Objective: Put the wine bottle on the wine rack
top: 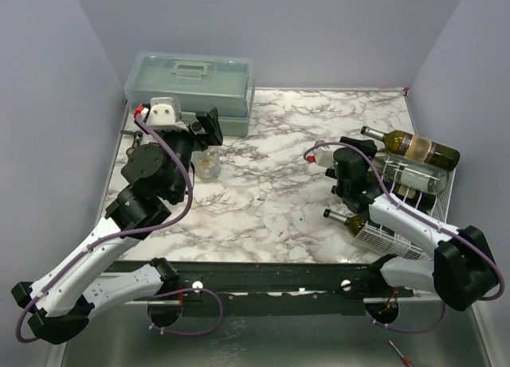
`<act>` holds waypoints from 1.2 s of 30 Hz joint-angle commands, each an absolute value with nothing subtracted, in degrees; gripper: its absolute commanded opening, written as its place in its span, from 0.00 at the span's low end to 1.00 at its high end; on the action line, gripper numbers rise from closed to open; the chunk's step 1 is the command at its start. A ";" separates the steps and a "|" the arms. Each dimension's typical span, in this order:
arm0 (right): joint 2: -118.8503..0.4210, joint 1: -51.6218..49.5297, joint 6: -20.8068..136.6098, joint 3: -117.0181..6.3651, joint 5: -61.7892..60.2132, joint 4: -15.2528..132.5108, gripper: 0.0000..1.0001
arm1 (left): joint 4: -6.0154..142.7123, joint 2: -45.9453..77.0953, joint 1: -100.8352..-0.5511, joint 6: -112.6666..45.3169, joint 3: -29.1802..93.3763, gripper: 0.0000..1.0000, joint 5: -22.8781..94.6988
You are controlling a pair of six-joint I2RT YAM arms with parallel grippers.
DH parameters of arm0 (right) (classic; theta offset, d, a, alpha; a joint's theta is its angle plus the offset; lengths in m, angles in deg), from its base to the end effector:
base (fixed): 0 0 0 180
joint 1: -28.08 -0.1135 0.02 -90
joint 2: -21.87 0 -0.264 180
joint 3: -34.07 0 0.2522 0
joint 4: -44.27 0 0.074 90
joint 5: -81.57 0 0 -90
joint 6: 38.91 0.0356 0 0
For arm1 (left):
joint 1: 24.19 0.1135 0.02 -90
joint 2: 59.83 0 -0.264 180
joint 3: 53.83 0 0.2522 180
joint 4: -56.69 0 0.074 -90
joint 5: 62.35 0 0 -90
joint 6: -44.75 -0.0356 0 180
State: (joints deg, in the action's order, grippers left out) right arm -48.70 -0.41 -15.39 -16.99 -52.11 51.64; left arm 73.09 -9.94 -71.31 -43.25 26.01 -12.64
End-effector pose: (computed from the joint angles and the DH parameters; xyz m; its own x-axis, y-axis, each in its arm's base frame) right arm 0.2392 0.1019 0.2331 -0.3387 -0.9383 -0.0696 -0.2860 0.1732 -0.9425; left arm 0.1304 -0.1065 0.4650 0.1548 -0.2058 -0.9663 0.1367 0.9731 -0.1853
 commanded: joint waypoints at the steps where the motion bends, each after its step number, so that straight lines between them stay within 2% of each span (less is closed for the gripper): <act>1: -45.61 -3.09 -10.39 -18.17 -48.95 55.75 0.94 | 73.05 -8.42 -69.95 -43.96 26.40 0.99 -12.65; 5: -43.76 -4.74 -2.44 -21.27 -45.84 57.92 0.98 | 74.17 -5.72 -68.70 -44.31 27.10 0.99 -12.25; 10: -43.78 -6.30 10.67 -28.35 -40.30 63.10 0.98 | 74.49 -2.24 -68.40 -47.16 27.80 0.99 -13.44; 16: -49.12 -7.19 31.95 -37.50 -25.06 68.52 0.93 | 80.72 5.24 -68.40 -50.10 33.24 0.99 -20.08; 19: -50.08 -7.55 42.19 -37.51 -13.25 63.60 0.93 | 86.11 7.43 -68.24 -49.24 37.25 0.99 -24.75; 22: -50.77 -7.97 50.71 -34.48 0.26 52.70 0.93 | 92.74 6.67 -68.06 -44.22 38.98 0.99 -28.42; 25: -52.20 -8.27 59.96 -31.47 6.72 42.49 0.93 | 101.61 5.50 -67.37 -38.71 39.13 0.99 -31.29; 27: -53.69 -8.67 62.49 -31.32 8.28 39.31 0.93 | 107.62 5.17 -64.72 -35.04 38.95 0.99 -31.71; 32: -55.43 -9.09 63.50 -32.52 7.42 39.36 0.92 | 120.19 6.71 -47.34 -29.37 42.53 0.99 -24.39; 36: -53.48 -9.16 63.77 -31.62 7.79 39.41 0.92 | 122.75 6.58 -40.66 -25.89 42.72 0.99 -26.15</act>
